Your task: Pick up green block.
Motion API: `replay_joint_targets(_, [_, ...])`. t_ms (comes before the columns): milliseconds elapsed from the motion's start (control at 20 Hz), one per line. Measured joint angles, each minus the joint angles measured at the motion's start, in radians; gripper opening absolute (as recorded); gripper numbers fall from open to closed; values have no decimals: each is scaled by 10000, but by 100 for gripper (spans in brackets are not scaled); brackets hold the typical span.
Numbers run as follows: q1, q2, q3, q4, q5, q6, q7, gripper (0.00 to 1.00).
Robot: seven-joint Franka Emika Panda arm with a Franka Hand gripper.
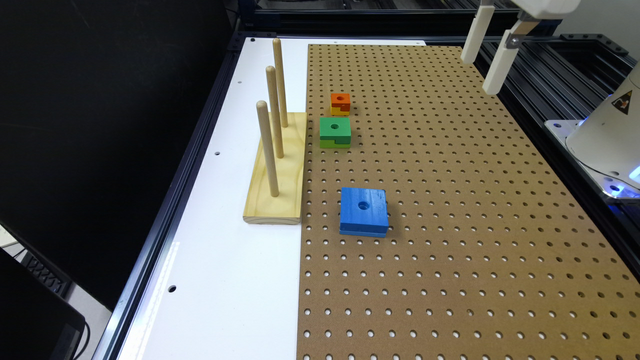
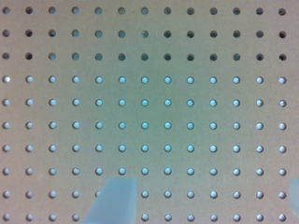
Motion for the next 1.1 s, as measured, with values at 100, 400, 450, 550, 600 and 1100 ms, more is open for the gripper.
replay_joint_targets(100, [-37, -1, 0, 0, -1, 0, -6, 100])
replay_joint_targets(400, [-269, -8, 0, 3, -19, 5, -136, 100])
replay_joint_targets(450, [-336, -10, -1, 9, -21, 9, -192, 100])
replay_joint_targets(550, [-424, -9, 0, 48, -32, 11, -240, 100])
replay_joint_targets(600, [-447, -5, 0, 84, -40, 15, -246, 100])
replay_joint_targets(1100, [-545, 1147, 0, 877, -63, 776, -290, 100])
